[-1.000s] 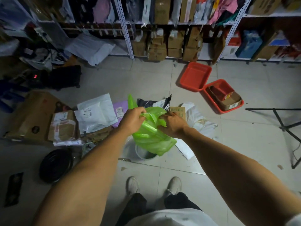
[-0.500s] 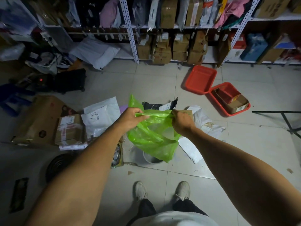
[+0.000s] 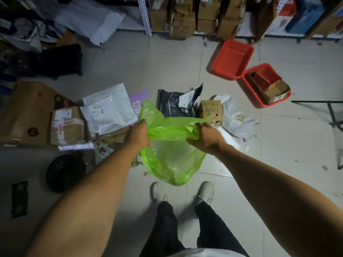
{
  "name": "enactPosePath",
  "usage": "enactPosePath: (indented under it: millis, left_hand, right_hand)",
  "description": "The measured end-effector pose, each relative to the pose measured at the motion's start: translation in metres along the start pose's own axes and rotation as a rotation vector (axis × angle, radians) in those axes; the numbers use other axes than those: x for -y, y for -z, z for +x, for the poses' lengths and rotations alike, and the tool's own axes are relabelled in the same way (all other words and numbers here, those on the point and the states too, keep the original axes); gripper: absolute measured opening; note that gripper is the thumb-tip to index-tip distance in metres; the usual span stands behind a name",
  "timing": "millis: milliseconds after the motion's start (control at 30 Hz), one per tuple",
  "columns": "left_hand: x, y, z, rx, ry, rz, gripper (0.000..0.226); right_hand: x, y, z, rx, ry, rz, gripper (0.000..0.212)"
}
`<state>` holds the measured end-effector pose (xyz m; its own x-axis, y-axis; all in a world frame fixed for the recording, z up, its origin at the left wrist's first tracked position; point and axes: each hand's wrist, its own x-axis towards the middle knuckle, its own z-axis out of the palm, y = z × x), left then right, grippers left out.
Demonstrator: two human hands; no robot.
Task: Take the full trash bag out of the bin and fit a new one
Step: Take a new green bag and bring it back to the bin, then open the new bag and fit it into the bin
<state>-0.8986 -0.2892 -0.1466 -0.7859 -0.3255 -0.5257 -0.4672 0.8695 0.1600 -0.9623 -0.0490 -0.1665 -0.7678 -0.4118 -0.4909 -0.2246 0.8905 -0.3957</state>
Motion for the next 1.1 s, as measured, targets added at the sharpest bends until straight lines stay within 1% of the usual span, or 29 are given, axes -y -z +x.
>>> enactPosePath:
  millis: [33,67,133,167,200,233,300,333,400,467,567,600,667,700,733,767,800,867,900,967,1033,1067,1100]
  left_hand:
    - [0.004,-0.01,0.007,0.001,0.024,-0.001,0.079]
    - [0.009,-0.022,0.014,-0.01,0.026,-0.008,0.07]
    - [0.015,-0.045,0.029,-0.045,0.026,-0.021,0.043]
    - [0.018,-0.056,0.035,-0.045,0.045,-0.03,0.034]
    - [0.023,-0.071,0.044,-0.054,0.058,-0.057,0.029]
    - [0.027,-0.083,0.051,-0.056,0.074,-0.09,0.029]
    - [0.034,-0.109,0.065,-0.074,0.067,-0.145,0.041]
    - [0.039,-0.124,0.073,-0.09,0.054,-0.168,0.047]
    - [0.042,-0.148,0.084,-0.089,0.046,-0.225,0.049]
    - [0.039,-0.166,0.091,-0.056,0.086,-0.359,0.048]
    - [0.038,-0.199,0.109,-0.011,0.215,-0.541,0.056]
    - [0.038,-0.213,0.116,-0.011,0.252,-0.606,0.059]
    - [0.038,-0.239,0.13,-0.011,0.313,-0.752,0.059]
    - [0.036,-0.25,0.136,0.001,0.336,-0.802,0.055]
    - [0.036,-0.262,0.143,0.01,0.356,-0.839,0.05]
    - [0.036,-0.272,0.149,0.02,0.372,-0.863,0.044]
    - [0.038,-0.284,0.156,0.026,0.38,-0.895,0.04]
    - [0.041,-0.305,0.17,0.037,0.372,-0.934,0.037]
    - [0.042,-0.314,0.176,0.049,0.366,-0.936,0.036]
    - [0.047,-0.329,0.189,0.068,0.348,-0.916,0.035]
    - [0.054,-0.345,0.201,0.084,0.306,-0.865,0.03]
    - [0.059,-0.352,0.207,0.094,0.283,-0.838,0.03]
    - [0.062,-0.358,0.211,0.108,0.268,-0.808,0.032]
  right_hand:
    - [-0.003,-0.009,0.005,0.029,-0.005,-0.041,0.066]
    - [-0.005,-0.019,0.01,0.034,-0.016,-0.056,0.058]
    - [-0.009,-0.04,0.023,-0.011,-0.052,-0.052,0.037]
    - [-0.012,-0.053,0.028,-0.031,-0.08,-0.04,0.032]
    - [-0.016,-0.068,0.034,-0.046,-0.095,-0.024,0.033]
    - [-0.022,-0.083,0.04,-0.052,-0.111,-0.004,0.035]
    - [-0.033,-0.112,0.052,-0.072,-0.143,0.092,0.03]
    - [-0.039,-0.126,0.058,-0.067,-0.162,0.167,0.026]
    - [-0.046,-0.146,0.069,-0.048,-0.226,0.344,0.026]
    - [-0.05,-0.166,0.079,-0.048,-0.307,0.547,0.03]
    - [-0.057,-0.201,0.098,-0.03,-0.438,0.808,0.03]
    - [-0.061,-0.213,0.106,-0.026,-0.466,0.873,0.039]
    - [-0.075,-0.243,0.123,-0.033,-0.516,1.002,0.071]
    - [-0.084,-0.259,0.132,-0.04,-0.537,1.058,0.079]
    - [-0.084,-0.265,0.138,-0.047,-0.564,1.1,0.081]
    - [-0.08,-0.264,0.141,-0.05,-0.596,1.129,0.077]
    - [-0.076,-0.265,0.145,-0.045,-0.611,1.151,0.067]
    - [-0.077,-0.277,0.154,-0.019,-0.598,1.16,0.033]
    - [-0.081,-0.286,0.16,-0.007,-0.587,1.159,0.024]
    - [-0.085,-0.304,0.171,-0.014,-0.572,1.131,0.026]
    - [-0.09,-0.323,0.183,-0.015,-0.574,1.105,0.053]
    - [-0.093,-0.328,0.186,-0.009,-0.576,1.097,0.06]
    - [-0.095,-0.335,0.191,-0.01,-0.577,1.082,0.057]
